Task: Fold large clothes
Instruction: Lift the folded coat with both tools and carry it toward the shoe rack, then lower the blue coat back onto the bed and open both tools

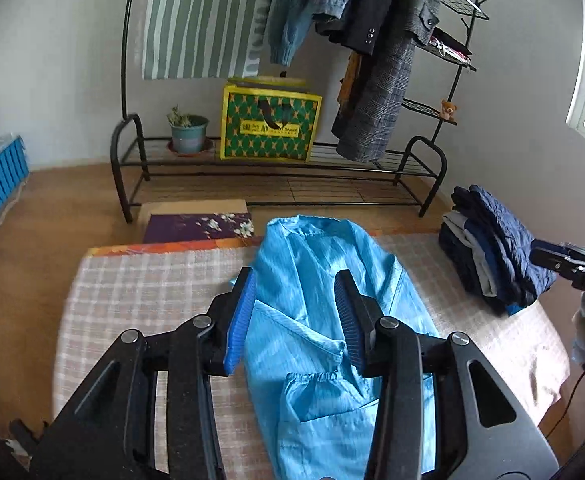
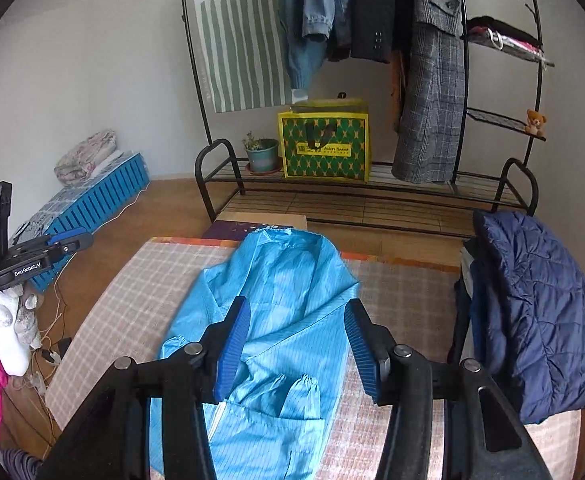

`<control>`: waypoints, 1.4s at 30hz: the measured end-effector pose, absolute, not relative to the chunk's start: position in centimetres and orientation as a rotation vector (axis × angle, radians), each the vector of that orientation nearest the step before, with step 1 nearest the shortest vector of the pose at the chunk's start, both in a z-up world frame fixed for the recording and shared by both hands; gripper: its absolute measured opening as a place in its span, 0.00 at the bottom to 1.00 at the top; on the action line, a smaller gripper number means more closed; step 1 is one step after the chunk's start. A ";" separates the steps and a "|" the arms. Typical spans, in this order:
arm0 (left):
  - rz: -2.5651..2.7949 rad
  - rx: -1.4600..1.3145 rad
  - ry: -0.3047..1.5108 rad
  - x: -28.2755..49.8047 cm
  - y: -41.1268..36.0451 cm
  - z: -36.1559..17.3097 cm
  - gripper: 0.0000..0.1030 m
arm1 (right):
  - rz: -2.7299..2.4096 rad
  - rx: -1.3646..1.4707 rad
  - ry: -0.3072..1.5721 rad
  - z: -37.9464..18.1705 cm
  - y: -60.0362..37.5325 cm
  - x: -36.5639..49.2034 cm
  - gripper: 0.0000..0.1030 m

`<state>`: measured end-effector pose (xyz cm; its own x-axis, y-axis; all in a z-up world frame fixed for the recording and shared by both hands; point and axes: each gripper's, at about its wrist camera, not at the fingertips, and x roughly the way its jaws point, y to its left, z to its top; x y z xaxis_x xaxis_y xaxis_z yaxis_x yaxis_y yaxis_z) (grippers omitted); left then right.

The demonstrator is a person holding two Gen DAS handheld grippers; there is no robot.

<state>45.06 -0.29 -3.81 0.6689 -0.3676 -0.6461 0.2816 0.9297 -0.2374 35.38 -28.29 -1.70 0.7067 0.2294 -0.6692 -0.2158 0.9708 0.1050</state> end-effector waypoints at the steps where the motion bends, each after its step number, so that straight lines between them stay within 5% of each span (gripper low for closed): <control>1: -0.379 -0.158 0.784 46.7 0.0 -5.1 0.40 | 0.258 0.038 0.762 -2.7 -28.8 36.7 0.50; 15: -0.410 -0.270 0.989 65.8 -2.5 -19.3 0.41 | 0.320 0.151 0.905 -16.8 -31.1 54.9 0.53; 27: -0.404 -0.311 1.062 72.1 -5.5 -25.8 0.44 | 0.317 0.304 0.959 -23.9 -30.9 64.0 0.50; 29: -0.422 -0.311 1.064 72.3 -6.1 -26.4 0.44 | 0.321 0.319 0.966 -24.6 -30.5 64.4 0.39; 30: -0.427 -0.302 1.057 72.2 -6.4 -26.5 0.35 | 0.330 0.323 0.971 -24.9 -30.2 64.5 0.31; 31: -0.433 -0.291 1.055 72.0 -6.8 -26.5 0.15 | 0.337 0.319 0.973 -25.1 -29.9 64.5 0.26; 33: -0.422 -0.264 1.040 71.8 -7.5 -26.5 0.08 | 0.329 0.274 0.965 -25.0 -29.0 64.3 0.09; 42: -0.418 -0.265 0.927 68.1 -7.8 -21.8 0.01 | 0.323 0.213 0.839 -20.0 -28.0 61.2 0.01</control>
<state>68.08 -7.78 -21.77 0.5290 -0.4573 -0.7148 0.2335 0.8883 -0.3955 61.21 -27.98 -20.03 0.6239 0.3619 -0.6927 -0.1952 0.9304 0.3103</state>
